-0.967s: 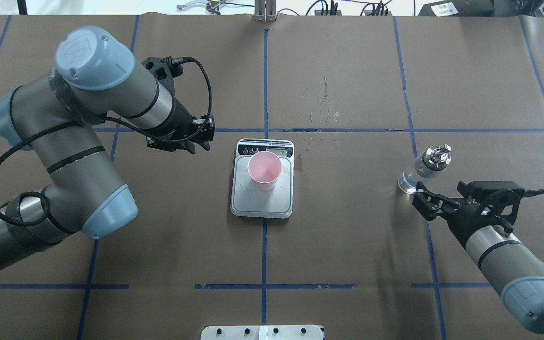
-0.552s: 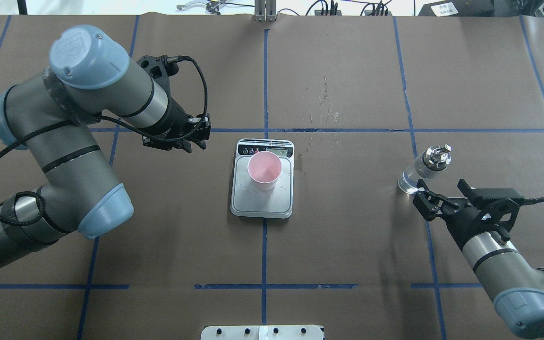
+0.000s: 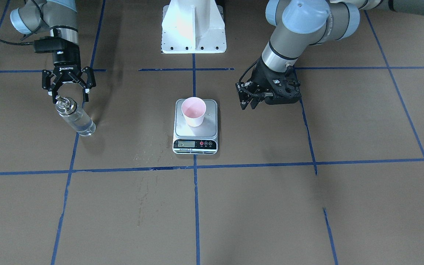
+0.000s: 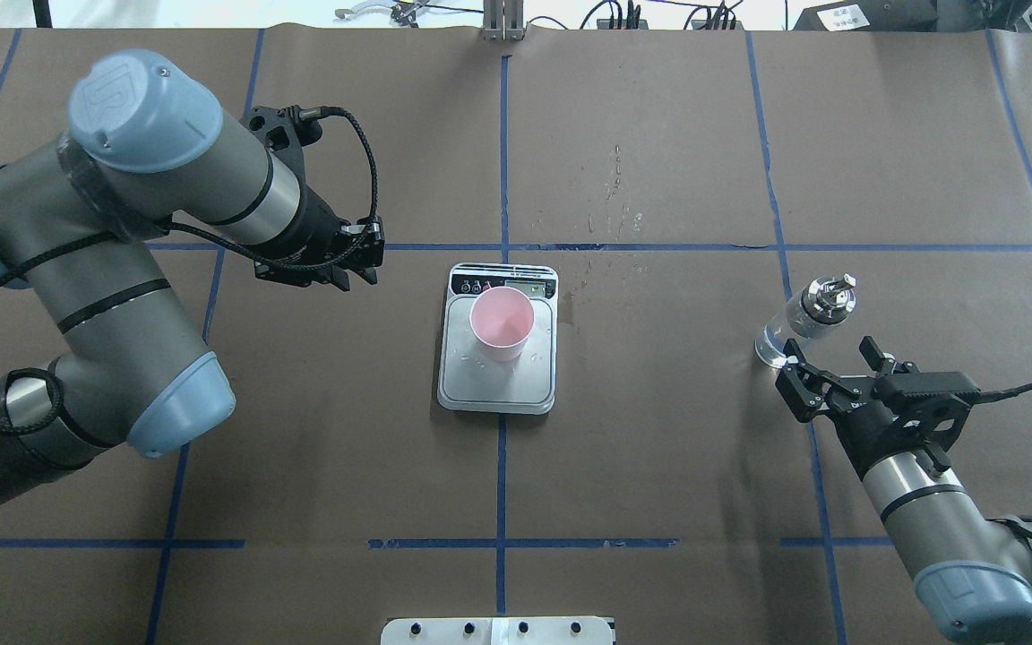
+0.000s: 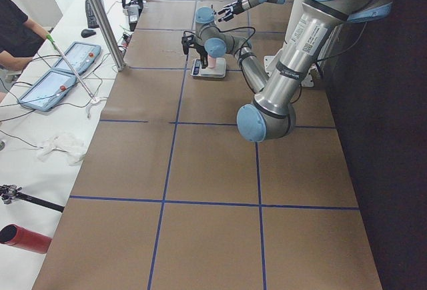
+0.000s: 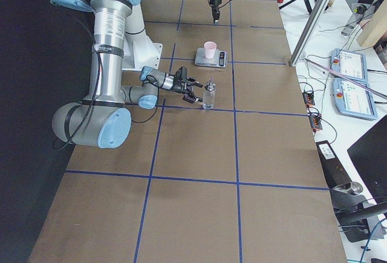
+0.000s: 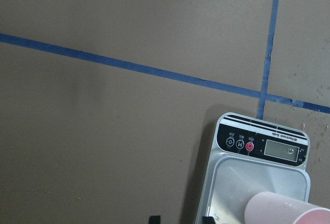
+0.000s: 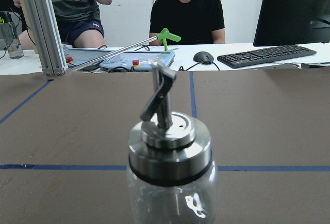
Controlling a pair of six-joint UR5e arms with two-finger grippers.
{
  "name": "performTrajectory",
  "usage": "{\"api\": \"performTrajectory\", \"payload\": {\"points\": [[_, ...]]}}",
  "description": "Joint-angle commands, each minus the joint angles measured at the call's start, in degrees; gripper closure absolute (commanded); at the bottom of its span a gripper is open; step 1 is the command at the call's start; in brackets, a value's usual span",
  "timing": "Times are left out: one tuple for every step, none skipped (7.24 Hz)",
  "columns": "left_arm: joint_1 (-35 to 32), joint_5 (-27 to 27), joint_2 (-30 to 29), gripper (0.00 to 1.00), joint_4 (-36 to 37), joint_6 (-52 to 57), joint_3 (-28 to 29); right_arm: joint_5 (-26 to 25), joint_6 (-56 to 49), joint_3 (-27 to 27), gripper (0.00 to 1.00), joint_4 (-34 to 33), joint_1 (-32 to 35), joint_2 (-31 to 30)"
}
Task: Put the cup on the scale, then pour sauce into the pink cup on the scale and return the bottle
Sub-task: 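Lift the glass bottle slightly with the right gripper and hold it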
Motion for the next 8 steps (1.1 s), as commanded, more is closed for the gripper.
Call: {"api": "performTrajectory", "payload": {"points": [[-0.52,-0.09,0.15,0.59,0.03,0.09,-0.21,-1.34,-2.85,-2.22,0.00,0.31,-0.09,1.96],[-0.95,-0.17,0.84,0.54,-0.06,1.22,-0.56,-1.34,-3.21,-2.31,0.00,0.40,-0.09,2.14],[-1.39,-0.18,4.24,0.49,-0.06,6.45,-3.78,-1.25,-3.22,-2.31,0.00,0.74,-0.09,2.14],[-2.53,-0.26,5.93,0.27,-0.06,7.55,-5.03,-1.25,-3.22,-2.31,0.00,0.75,-0.09,2.49],[-2.54,-0.18,6.03,0.00,-0.06,7.56,-5.13,-1.08,-3.22,-2.40,0.00,0.75,-0.09,2.58],[-2.54,-0.18,6.12,0.00,0.03,7.56,-5.13,-0.99,-3.04,-2.31,0.00,0.75,0.00,2.66],[-2.54,-0.18,6.12,0.00,0.03,7.56,-5.13,-0.90,-2.87,-2.40,0.00,1.53,0.17,2.58],[-2.54,-0.18,6.12,0.00,0.03,7.56,-5.22,-0.82,-3.12,-2.49,0.00,2.84,0.44,2.49]]}}
